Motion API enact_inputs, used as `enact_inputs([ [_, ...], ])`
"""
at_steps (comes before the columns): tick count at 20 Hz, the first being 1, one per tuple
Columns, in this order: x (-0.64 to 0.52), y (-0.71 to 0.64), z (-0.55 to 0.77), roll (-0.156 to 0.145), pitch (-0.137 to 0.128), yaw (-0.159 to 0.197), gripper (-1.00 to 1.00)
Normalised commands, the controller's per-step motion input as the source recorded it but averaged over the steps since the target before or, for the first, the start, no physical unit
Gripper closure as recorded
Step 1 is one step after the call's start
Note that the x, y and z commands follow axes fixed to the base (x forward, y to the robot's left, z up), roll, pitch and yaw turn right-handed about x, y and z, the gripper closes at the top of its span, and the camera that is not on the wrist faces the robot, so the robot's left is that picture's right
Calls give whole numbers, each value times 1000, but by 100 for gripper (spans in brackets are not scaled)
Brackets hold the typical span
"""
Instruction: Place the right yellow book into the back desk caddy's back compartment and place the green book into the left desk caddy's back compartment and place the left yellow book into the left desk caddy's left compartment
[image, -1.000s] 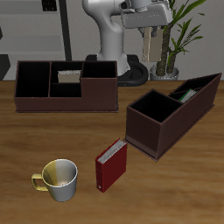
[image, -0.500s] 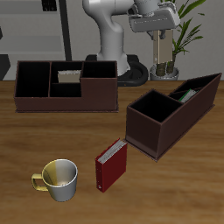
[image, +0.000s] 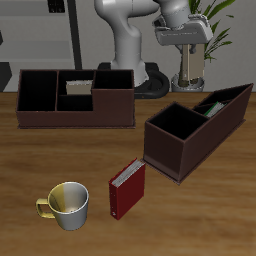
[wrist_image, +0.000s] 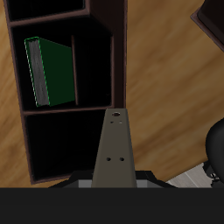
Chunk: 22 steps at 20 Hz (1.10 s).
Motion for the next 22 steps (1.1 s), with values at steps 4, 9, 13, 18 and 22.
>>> enact_inputs([
  [4, -81, 182, -223, 54, 37, -15, 100],
  [9, -120, 206, -109, 43, 13, 32, 100],
  [13, -146, 192, -90, 54, 20, 13, 100],
  [18, 288, 201, 27, -1, -13, 40, 100],
  [22, 174, 132, -59, 28, 32, -2, 100],
])
